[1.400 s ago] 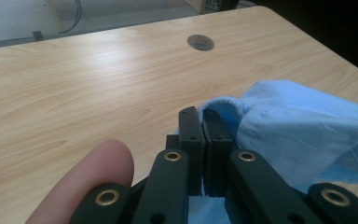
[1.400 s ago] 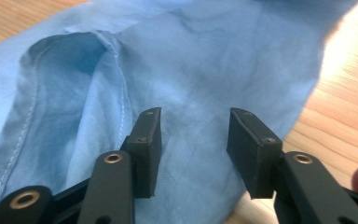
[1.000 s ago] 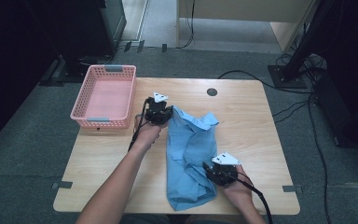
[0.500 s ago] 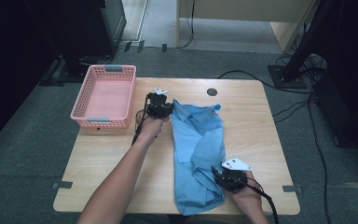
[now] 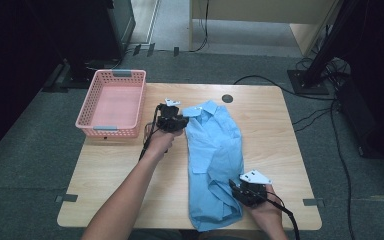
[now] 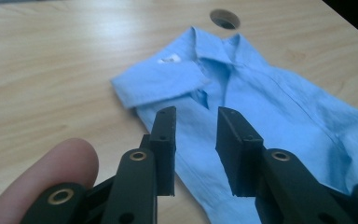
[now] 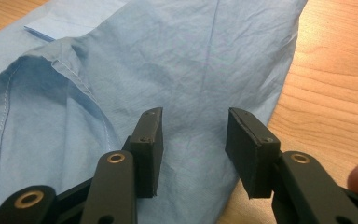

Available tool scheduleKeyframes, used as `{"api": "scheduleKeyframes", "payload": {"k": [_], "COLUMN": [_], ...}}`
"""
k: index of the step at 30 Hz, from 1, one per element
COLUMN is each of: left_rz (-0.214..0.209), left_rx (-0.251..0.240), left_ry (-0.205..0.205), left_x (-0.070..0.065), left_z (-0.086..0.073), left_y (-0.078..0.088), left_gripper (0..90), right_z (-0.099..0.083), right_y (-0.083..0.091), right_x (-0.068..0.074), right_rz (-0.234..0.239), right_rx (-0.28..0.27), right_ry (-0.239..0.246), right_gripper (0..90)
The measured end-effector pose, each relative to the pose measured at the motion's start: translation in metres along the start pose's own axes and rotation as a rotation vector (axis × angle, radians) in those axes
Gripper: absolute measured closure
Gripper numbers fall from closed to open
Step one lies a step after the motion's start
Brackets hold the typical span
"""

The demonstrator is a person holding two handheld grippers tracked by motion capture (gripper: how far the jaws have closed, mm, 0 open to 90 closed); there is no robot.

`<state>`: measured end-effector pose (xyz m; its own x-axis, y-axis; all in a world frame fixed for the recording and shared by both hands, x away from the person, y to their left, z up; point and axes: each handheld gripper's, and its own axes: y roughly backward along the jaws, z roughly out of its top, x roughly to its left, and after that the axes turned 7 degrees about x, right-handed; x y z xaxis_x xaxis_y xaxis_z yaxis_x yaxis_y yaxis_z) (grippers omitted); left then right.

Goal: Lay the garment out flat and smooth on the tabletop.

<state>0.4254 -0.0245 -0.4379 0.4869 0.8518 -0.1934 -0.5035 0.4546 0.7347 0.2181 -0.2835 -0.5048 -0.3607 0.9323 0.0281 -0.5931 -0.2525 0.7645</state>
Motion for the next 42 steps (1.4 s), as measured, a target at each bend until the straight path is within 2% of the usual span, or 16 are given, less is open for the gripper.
{"api": "scheduleKeyframes", "payload": {"k": [6, 9, 13, 15, 20, 26, 29, 32, 35, 38, 42], "left_rz": [-0.028, -0.037, -0.025, -0.004, 0.003, -0.011, -0.033, -0.030, -0.026, 0.008, 0.023], "left_rx": [0.022, 0.026, 0.061, 0.090, 0.112, 0.132, 0.152, 0.165, 0.157, 0.142, 0.122], "left_ry": [-0.033, -0.026, -0.019, -0.012, -0.020, -0.041, -0.056, -0.073, -0.083, -0.116, -0.133], "left_x": [-0.018, -0.025, -0.032, -0.034, -0.039, -0.043, -0.046, -0.049, -0.052, -0.055, -0.056], "left_z": [-0.019, -0.026, -0.037, -0.044, -0.059, -0.074, -0.079, -0.083, -0.084, -0.085, -0.087], "left_y": [-0.004, -0.004, -0.008, -0.010, -0.011, -0.012, -0.013, -0.015, -0.015, -0.017, -0.017], "left_gripper": [60.6, 53.1, 41.2, 34.7, 32.4, 33.2, 35.5, 36.3, 41.0, 47.3, 66.5], "right_z": [-0.001, -0.001, -0.002, -0.002, -0.001, -0.001, 0.000, 0.001, 0.001, 0.001, 0.001], "right_y": [-0.001, -0.001, -0.003, -0.003, -0.004, -0.004, -0.005, -0.006, -0.007, -0.007, -0.008], "right_x": [0.000, 0.000, 0.000, 0.000, 0.002, 0.003, 0.001, 0.000, -0.001, -0.001, -0.001], "right_rz": [-0.001, -0.001, 0.000, 0.007, -0.001, -0.020, -0.022, -0.021, -0.015, -0.017, -0.019], "right_rx": [-0.012, -0.020, -0.030, -0.034, -0.025, -0.023, -0.014, 0.004, 0.006, 0.008, 0.008], "right_ry": [-0.001, -0.003, 0.002, 0.004, 0.012, 0.025, 0.007, -0.006, -0.023, -0.025, -0.024], "right_gripper": [55.4, 54.6, 51.7, 48.9, 35.9, 24.0, 18.8, 18.0, 17.2, 16.3, 15.8]}}
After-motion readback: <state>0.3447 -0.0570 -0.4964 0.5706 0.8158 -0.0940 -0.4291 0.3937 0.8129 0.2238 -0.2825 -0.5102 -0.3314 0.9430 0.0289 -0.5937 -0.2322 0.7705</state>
